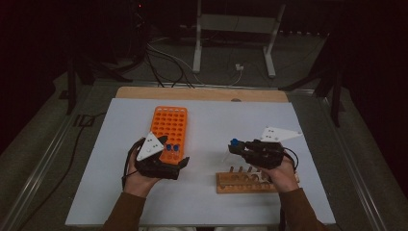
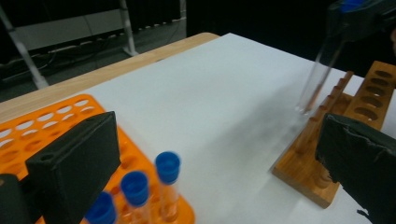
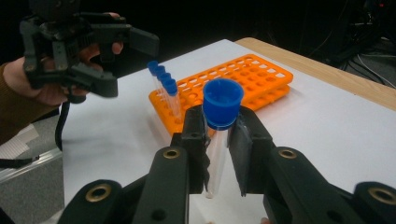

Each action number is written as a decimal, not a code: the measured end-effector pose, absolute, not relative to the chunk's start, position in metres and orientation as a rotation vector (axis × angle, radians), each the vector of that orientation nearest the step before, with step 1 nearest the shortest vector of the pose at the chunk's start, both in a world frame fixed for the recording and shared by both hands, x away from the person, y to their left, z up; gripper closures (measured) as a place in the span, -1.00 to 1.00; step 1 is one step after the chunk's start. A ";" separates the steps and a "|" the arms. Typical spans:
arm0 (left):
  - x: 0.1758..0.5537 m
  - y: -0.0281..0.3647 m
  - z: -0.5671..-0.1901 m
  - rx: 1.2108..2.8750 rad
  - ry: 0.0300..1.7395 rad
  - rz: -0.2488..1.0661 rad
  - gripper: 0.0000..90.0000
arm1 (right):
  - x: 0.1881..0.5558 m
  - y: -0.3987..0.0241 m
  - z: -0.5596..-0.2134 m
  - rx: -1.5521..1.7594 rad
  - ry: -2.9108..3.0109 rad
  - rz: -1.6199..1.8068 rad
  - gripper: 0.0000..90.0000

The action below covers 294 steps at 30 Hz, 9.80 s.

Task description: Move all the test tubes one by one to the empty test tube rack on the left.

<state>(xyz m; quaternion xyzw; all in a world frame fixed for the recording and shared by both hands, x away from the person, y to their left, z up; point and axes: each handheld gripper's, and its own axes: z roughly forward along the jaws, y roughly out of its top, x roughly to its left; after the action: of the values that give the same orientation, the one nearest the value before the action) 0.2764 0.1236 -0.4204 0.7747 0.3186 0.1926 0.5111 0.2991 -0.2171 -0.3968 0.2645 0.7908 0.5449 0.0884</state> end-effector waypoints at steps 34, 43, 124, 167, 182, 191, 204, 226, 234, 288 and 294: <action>0.282 0.066 -0.426 1.930 0.580 0.301 0.53 | 0.304 -0.160 -0.396 0.678 2.447 1.615 0.70; 0.282 0.068 -0.426 1.925 0.565 0.293 0.72 | 0.303 -0.158 -0.396 0.662 2.456 1.619 0.70; 0.277 0.219 -0.448 1.745 0.946 0.556 0.72 | 0.297 -0.261 -0.418 1.016 2.167 1.520 -0.97; 0.289 0.208 -0.470 1.788 1.004 0.613 0.73 | 0.292 -0.272 -0.425 1.050 2.152 1.533 -0.97; 0.290 0.211 -0.477 1.808 1.020 0.603 0.72 | 0.292 -0.272 -0.426 1.047 2.151 1.536 -0.97; 0.290 0.211 -0.480 1.822 1.029 0.594 0.72 | 0.291 -0.272 -0.428 1.049 2.152 1.542 -0.97; 0.290 0.210 -0.485 1.855 1.049 0.577 0.72 | 0.290 -0.274 -0.430 1.049 2.152 1.546 -0.97; 0.291 0.207 -0.490 1.922 1.067 0.567 0.72 | 0.289 -0.273 -0.431 1.045 2.157 1.549 -0.97; 0.291 0.208 -0.491 1.910 1.059 0.552 0.56 | 0.289 -0.273 -0.430 1.040 2.159 1.552 -0.97; 0.273 0.226 -0.461 1.731 1.038 0.607 -0.50 | 0.285 -0.288 -0.433 1.055 2.067 1.548 -0.97; 0.260 0.240 -0.448 1.673 1.046 0.655 -0.80 | 0.277 -0.294 -0.436 1.036 2.007 1.456 -0.97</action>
<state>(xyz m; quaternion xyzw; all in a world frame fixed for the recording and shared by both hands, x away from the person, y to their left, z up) 0.2596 0.2402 -0.4480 0.6939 0.4339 0.2718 0.5064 0.2770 -0.2944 -0.4362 0.3757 0.7275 0.5280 0.2253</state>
